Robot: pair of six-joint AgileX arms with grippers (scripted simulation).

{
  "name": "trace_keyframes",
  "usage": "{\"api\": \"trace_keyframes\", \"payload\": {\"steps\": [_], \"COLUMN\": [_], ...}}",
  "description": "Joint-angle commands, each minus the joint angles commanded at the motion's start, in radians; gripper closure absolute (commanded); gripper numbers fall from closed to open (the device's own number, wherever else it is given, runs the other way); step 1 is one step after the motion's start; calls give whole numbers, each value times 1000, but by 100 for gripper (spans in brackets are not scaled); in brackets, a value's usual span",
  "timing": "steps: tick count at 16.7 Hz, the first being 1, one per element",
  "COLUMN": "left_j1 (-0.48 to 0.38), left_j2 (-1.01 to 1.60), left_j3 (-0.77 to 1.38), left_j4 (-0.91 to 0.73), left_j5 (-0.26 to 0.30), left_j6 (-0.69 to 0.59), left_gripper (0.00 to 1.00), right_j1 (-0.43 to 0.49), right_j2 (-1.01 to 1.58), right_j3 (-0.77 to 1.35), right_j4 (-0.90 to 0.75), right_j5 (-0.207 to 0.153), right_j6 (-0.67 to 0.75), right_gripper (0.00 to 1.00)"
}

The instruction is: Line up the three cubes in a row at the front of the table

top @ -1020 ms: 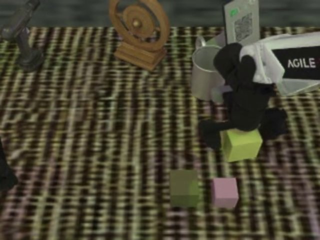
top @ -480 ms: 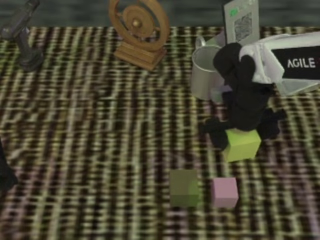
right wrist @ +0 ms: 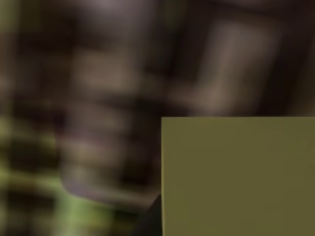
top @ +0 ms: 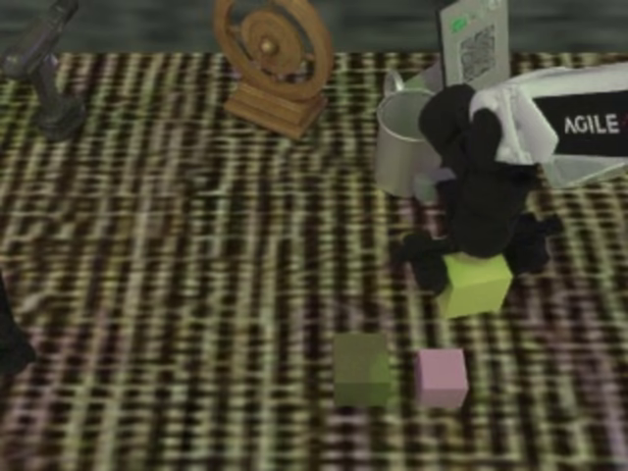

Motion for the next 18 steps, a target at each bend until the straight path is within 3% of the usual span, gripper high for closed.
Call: {"api": "trace_keyframes", "payload": {"steps": [4, 11, 18], "left_j1": [0, 0, 0], "left_j2": [0, 0, 0], "left_j3": [0, 0, 0], "left_j4": [0, 0, 0], "left_j5": [0, 0, 0], "left_j6": [0, 0, 0], "left_gripper": [0, 0, 0], "right_j1": [0, 6, 34], "right_j2": [-18, -110, -87], "right_j3": [15, 130, 167], "right_j4": [-21, -232, -252], "right_j5": [2, 1, 2], "right_j6": [-1, -2, 37], "right_gripper": [100, 100, 100]}}
